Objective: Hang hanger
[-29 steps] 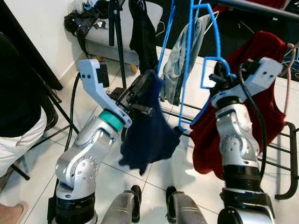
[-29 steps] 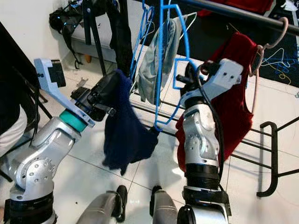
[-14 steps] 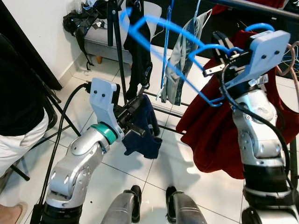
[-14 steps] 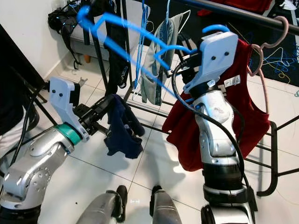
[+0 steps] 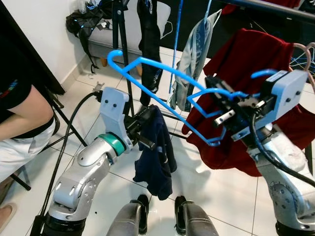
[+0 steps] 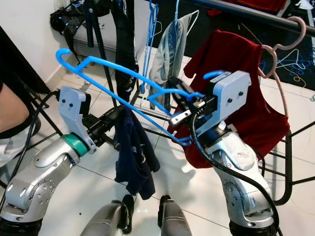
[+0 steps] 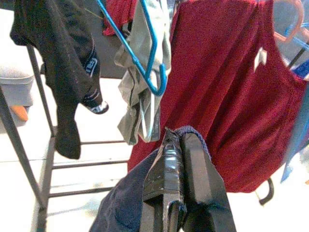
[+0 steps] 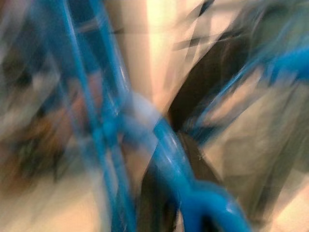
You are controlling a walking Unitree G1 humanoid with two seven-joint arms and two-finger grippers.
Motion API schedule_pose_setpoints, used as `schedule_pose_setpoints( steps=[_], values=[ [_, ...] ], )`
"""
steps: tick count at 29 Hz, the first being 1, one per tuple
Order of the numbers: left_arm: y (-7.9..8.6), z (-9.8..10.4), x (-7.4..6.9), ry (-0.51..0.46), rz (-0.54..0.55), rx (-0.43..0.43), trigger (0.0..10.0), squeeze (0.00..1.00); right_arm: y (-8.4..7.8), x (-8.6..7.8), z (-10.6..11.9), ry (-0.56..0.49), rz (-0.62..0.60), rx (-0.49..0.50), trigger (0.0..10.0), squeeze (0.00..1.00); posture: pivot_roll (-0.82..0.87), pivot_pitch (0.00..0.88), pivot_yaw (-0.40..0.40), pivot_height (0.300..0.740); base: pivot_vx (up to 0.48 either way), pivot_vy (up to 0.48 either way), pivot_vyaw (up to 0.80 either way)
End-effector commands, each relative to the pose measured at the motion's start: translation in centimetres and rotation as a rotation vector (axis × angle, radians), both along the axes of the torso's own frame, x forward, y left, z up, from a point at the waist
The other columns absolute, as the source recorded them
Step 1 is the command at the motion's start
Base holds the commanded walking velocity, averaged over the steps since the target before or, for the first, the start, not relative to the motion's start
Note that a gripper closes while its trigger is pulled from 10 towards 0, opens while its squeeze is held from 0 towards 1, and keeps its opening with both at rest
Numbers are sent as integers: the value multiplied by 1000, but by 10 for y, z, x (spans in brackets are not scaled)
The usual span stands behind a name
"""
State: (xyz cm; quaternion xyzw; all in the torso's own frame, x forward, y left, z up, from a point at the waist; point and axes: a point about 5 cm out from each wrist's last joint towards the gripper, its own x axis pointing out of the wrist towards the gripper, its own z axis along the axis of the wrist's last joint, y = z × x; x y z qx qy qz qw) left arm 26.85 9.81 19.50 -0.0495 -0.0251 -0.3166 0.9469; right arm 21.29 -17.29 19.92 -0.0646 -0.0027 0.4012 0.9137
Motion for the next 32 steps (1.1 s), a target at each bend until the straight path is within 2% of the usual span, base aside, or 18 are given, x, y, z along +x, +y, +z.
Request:
schedule_pose_setpoints(
  steps=[1,2,3,4,5,6,7,8,9,12,15,16,17,18,19,22,29,32],
  values=[
    [3,-4,-1,-7,3,13,0,0,-7,-19,-29,237,142,-40,10000,0,-135,200,73,740,0,0,0],
    [3,-4,-1,-7,3,13,0,0,-7,-19,-29,237,142,-40,10000,0,-135,200,73,740,0,0,0],
    [4,-5,-2,-9,6,18,0,0,-16,-30,-52,356,171,-97,10000,0,-135,201,64,740,0,0,0],
    [4,-5,-2,-9,6,18,0,0,-16,-30,-52,356,171,-97,10000,0,-135,201,64,740,0,0,0],
    [4,-6,-2,-11,9,21,0,0,-26,-42,-73,441,183,-174,10000,0,-133,202,59,740,0,0,0],
    [4,-6,-2,-11,9,21,0,0,-26,-42,-73,441,183,-174,10000,0,-133,202,59,740,0,0,0],
    [4,-7,-3,-11,10,23,0,0,-32,-52,-87,504,197,-229,10000,0,-133,202,59,740,0,0,0],
    [4,-7,-3,-11,10,23,0,0,-32,-52,-87,504,197,-229,10000,0,-133,202,59,740,0,0,0],
    [5,-8,-3,-11,14,25,0,0,-39,-62,-99,576,184,-246,10000,0,-132,203,57,740,0,0,0],
    [5,-9,-3,-8,15,26,0,0,-45,-64,-105,608,112,-235,10000,0,-136,203,62,740,0,0,0],
    [5,-10,-3,-9,11,28,0,0,-48,-52,-99,550,23,-204,10000,0,-137,203,67,740,0,0,0],
    [4,-10,-2,-10,7,29,0,0,-46,-29,-90,413,-98,-144,10000,0,-139,201,75,740,0,0,0],
    [4,-10,-2,-10,7,29,0,0,-46,-29,-90,413,-98,-144,10000,0,-139,201,75,740,0,0,0],
    [3,-10,0,-12,3,30,0,0,-46,6,-73,209,-309,-45,10000,0,-135,198,79,740,0,0,0],
    [3,-10,0,-12,3,30,0,0,-46,6,-73,209,-309,-45,10000,0,-135,198,79,740,0,0,0],
    [3,-9,0,-15,2,30,0,0,-49,36,-59,44,-538,9,10000,0,-128,196,83,740,0,0,0],
    [3,-9,0,-16,4,29,0,0,-45,45,-57,27,-593,28,10000,0,-122,194,82,740,0,0,0],
    [4,-9,0,-17,8,29,0,0,-34,46,-70,121,-577,26,10000,0,-121,193,80,740,0,0,0]
  ],
)
